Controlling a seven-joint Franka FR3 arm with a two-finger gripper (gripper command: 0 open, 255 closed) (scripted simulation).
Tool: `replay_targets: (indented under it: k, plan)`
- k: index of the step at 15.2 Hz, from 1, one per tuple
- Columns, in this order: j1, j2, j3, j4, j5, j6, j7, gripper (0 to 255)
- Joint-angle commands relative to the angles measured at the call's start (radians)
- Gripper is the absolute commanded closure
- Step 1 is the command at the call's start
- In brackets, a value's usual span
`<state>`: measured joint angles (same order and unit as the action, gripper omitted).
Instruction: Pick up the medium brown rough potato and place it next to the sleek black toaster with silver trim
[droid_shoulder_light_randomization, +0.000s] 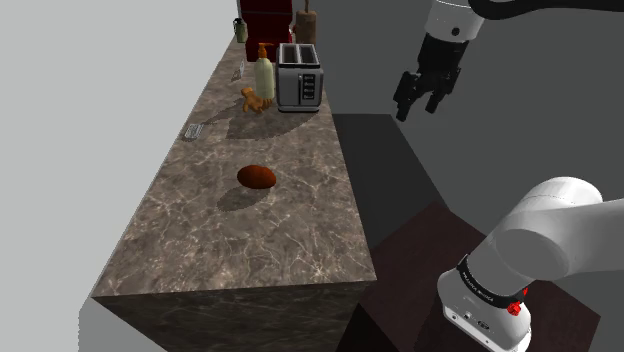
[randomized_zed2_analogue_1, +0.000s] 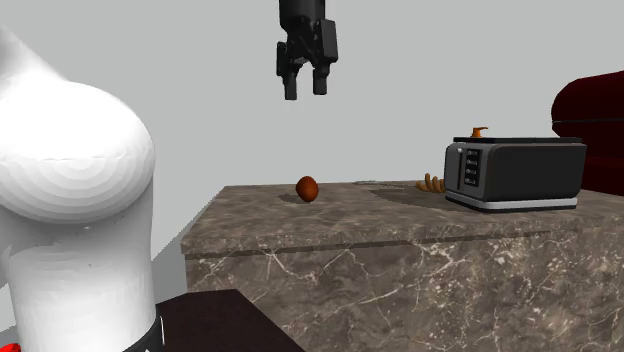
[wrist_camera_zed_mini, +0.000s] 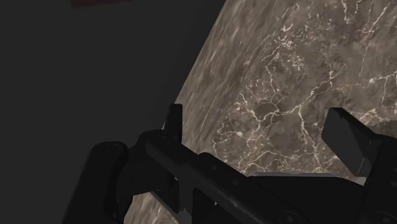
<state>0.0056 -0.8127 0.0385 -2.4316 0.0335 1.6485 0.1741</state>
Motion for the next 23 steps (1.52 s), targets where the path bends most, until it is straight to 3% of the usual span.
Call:
replay_targets:
  k: [1,13,23]
  plan:
    - [0.000,0.000,0.000,0.000,0.000,0.000,0.000,0]
    - [0.103,0.406,0.121,0.124,-0.093,0.302,-0.154,0]
    - [0.164,0.735,0.235,0.291,-0.264,0.460,-0.210,0]
